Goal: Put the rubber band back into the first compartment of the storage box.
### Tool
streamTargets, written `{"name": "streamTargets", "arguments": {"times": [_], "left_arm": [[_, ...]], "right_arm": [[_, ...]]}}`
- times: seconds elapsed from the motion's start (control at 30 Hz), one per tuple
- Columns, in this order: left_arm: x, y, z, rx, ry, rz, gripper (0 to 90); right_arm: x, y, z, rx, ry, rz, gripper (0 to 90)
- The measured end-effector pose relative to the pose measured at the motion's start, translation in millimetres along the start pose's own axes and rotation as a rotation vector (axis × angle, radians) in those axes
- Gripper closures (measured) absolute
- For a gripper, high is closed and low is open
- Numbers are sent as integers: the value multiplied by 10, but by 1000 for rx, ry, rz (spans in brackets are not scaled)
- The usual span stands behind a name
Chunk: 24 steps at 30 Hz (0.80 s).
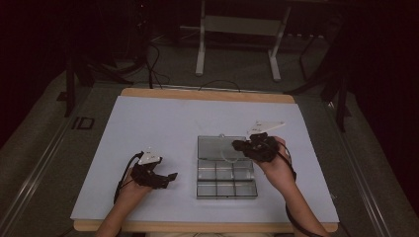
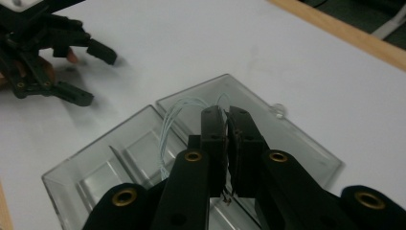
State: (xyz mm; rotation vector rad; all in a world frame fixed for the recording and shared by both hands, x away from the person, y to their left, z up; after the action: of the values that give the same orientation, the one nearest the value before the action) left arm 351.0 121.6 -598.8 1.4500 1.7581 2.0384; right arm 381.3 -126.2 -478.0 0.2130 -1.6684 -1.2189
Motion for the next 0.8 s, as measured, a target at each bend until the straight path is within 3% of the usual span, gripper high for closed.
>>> {"name": "streamTargets", "arguments": {"times": [0.33,0.63,0.8], "left_arm": [[5,0,-1,-1,-1,-2,122],[12,3,2,3,-6,-6,122],[9,2,-2,5,-7,-7,122]], "right_arm": [[-377,-41,353,18,19,38,861],[-609,-195,418,25,-23,76,861],[-696,-269,436,20,-18,99,861]]}}
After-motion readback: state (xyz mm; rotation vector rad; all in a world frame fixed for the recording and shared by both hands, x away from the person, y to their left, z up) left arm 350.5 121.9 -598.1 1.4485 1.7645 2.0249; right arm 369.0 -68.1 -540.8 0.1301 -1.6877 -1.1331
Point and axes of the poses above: each handheld gripper's, and its own axes: x roughly backward along the jaws, y roughly out of its top, z roughly to its left, the point moved 9 cm from there along -x, roughly forward along the jaws, and after that the axes turned 2 degrees about -z, right-handed, at the moved point
